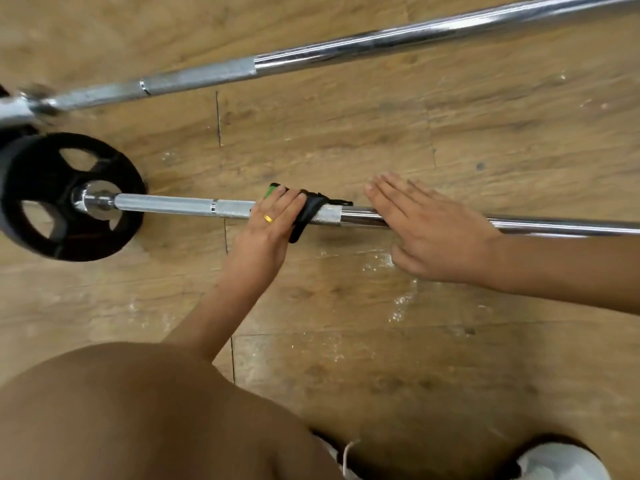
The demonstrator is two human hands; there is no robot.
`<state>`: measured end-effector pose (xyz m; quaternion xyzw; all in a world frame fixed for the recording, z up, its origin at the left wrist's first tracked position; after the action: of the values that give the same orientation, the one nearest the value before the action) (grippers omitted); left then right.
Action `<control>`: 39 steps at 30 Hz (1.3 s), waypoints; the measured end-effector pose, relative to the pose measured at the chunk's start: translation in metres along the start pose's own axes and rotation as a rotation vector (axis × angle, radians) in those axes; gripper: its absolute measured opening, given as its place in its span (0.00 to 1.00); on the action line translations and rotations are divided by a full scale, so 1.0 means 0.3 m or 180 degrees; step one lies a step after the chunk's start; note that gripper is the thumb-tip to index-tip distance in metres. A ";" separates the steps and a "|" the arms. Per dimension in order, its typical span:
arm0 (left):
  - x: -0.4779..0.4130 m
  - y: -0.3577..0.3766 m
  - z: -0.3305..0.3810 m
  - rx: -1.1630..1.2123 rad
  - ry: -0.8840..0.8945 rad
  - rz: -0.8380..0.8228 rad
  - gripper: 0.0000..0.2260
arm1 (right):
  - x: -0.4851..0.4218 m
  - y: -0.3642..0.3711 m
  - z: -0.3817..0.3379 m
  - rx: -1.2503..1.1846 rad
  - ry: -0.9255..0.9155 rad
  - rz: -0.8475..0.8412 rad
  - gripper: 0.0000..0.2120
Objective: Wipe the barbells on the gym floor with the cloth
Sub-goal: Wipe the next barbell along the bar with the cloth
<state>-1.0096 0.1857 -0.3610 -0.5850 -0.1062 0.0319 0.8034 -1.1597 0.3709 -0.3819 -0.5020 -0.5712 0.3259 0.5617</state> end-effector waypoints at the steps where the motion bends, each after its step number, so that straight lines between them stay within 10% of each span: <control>1: 0.010 -0.031 -0.031 -0.0032 -0.0170 -0.0028 0.24 | -0.001 -0.003 0.001 -0.0008 0.0017 0.0069 0.39; 11: 0.045 -0.066 -0.069 0.0024 -0.0151 -0.0566 0.21 | 0.020 -0.002 -0.048 0.0050 0.0043 0.0101 0.40; 26: 0.071 0.015 -0.055 0.0074 0.0448 0.0319 0.24 | 0.043 0.019 -0.068 0.0344 0.0364 0.0173 0.40; 39: 0.016 0.051 0.086 -0.0149 0.0864 0.0007 0.29 | 0.043 0.024 -0.064 0.0250 0.0233 -0.0017 0.40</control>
<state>-1.0091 0.2154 -0.3674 -0.6026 0.0033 -0.0491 0.7965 -1.1378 0.3815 -0.3815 -0.4897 -0.5384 0.3281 0.6023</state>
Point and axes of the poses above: each hand's wrist, its own x-axis away from the middle knuckle, its own y-axis out of the palm, z = x × y, the point moved 6 cm from there along -x, towards the middle knuckle, and after that the axes turned 12 degrees about -z, right-handed, at the moved point
